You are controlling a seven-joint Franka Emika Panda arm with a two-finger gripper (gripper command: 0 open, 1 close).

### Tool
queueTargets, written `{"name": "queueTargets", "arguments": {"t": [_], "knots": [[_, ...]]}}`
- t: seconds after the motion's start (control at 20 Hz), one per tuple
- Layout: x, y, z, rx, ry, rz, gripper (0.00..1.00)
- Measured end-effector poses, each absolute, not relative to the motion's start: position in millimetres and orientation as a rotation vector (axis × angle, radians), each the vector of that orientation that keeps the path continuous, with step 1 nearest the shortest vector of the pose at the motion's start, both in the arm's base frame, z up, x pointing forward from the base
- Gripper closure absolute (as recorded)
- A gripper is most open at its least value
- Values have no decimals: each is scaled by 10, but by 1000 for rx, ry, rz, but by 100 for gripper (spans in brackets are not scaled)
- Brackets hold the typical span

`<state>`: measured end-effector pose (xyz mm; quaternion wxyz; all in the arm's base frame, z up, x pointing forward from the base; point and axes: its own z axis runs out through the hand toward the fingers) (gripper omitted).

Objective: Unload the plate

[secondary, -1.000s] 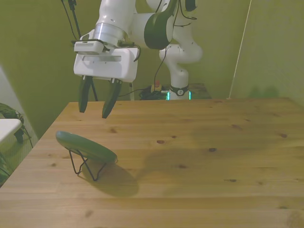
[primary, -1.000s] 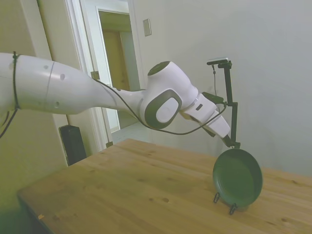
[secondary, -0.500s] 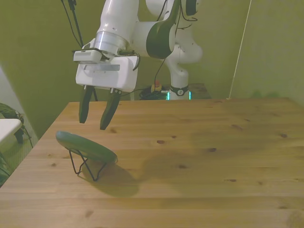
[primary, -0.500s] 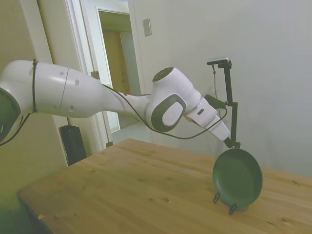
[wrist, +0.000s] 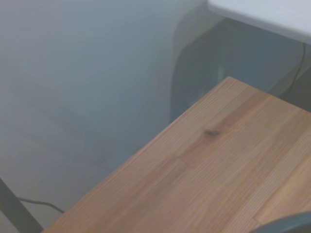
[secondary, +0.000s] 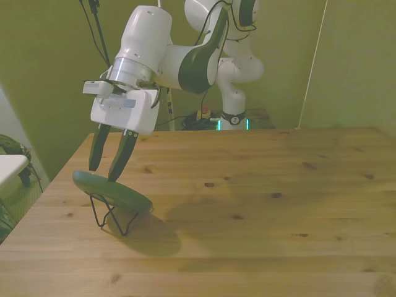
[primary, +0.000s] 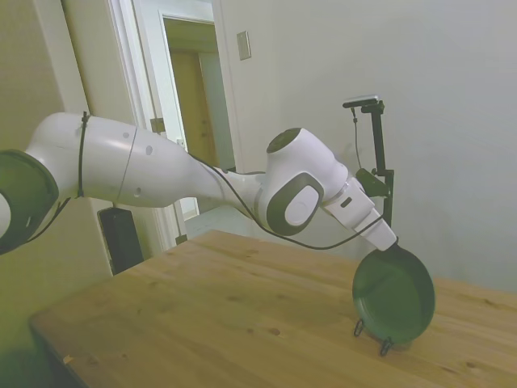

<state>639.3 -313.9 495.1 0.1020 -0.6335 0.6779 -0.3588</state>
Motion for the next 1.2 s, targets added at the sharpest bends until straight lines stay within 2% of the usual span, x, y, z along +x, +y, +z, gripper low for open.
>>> {"name": "queueTargets", "arguments": {"t": [0.35, 0.4, 1.2], "knots": [[6540, -3183, 4810, -1858, 2015, -1055, 0], [6543, -3184, 4802, -1859, 2015, -1054, 100], [6535, -3217, 4794, -1849, 2023, -1052, 100]]}}
